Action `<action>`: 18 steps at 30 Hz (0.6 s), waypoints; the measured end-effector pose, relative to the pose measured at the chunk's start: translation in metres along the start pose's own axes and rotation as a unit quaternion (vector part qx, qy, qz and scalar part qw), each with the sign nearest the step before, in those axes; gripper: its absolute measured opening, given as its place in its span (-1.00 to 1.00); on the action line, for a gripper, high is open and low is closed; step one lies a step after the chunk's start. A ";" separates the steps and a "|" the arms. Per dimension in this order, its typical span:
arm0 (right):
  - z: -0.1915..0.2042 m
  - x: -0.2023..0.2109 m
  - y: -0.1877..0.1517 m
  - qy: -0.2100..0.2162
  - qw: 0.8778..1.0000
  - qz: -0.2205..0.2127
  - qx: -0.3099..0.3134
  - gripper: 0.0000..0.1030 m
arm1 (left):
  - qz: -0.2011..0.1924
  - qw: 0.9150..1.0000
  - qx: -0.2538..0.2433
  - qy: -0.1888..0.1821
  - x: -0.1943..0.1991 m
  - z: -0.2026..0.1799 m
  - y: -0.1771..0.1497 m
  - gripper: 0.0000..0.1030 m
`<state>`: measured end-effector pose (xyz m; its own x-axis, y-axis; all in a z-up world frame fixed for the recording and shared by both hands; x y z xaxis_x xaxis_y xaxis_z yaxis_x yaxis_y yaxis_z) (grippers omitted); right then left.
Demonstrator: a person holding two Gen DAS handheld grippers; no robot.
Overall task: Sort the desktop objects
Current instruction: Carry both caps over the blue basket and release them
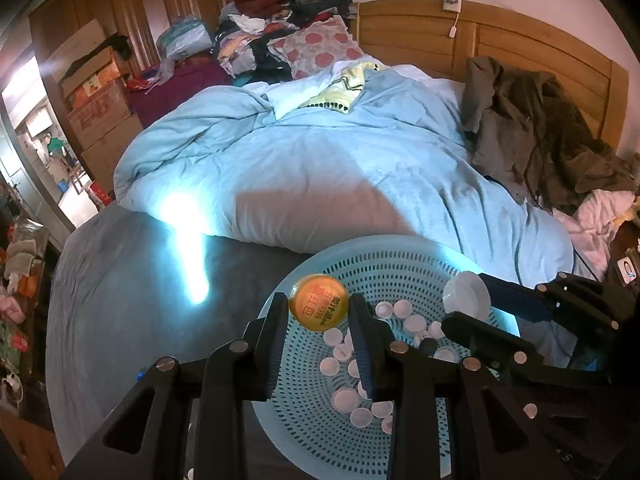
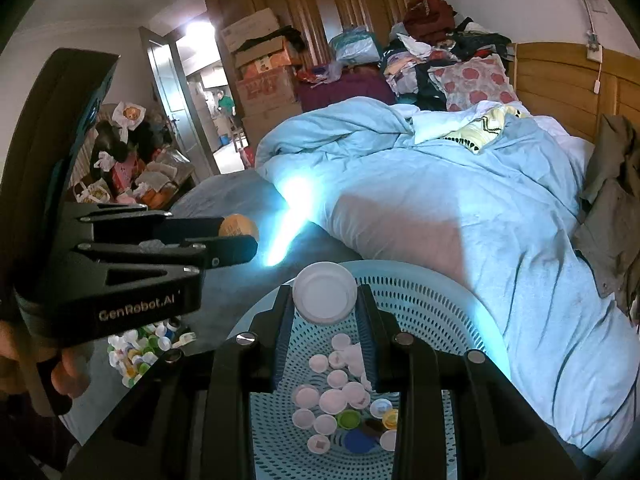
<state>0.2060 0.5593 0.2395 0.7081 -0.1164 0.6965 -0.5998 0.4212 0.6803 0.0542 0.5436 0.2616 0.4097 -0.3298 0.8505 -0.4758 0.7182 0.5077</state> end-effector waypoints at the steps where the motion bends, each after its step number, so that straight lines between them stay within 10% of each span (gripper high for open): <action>1: -0.001 -0.001 -0.001 0.000 1.000 0.001 0.000 -0.47 | 0.000 1.000 0.000 0.001 -0.001 0.000 0.000 -0.37; 8: -0.005 -0.004 -0.002 -0.016 1.000 0.008 0.000 -0.46 | -0.001 1.000 0.001 -0.005 -0.004 0.001 0.001 -0.28; 11: -0.012 0.002 -0.004 -0.028 0.999 -0.010 -0.011 0.21 | -0.009 1.000 0.017 -0.005 -0.001 0.011 -0.004 0.73; 18: -0.010 0.024 -0.041 0.014 0.999 -0.024 -0.024 0.25 | -0.057 0.994 0.088 -0.032 0.024 0.067 -0.064 0.77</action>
<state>0.2510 0.5478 0.2259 0.7464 -0.1129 0.6558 -0.5461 0.4592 0.7006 0.0424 0.4484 0.2584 0.4204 -0.4459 0.7902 -0.5602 0.5575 0.6126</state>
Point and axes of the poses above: each gripper's, at about its wrist camera, not at the fingertips, and x roughly against the way its jaws point, z to its left, y to its top, the point moved 2 cm from there along -x, roughly the way its jaws point, and after that the axes turned 10 degrees about z, right-handed, at the moved point
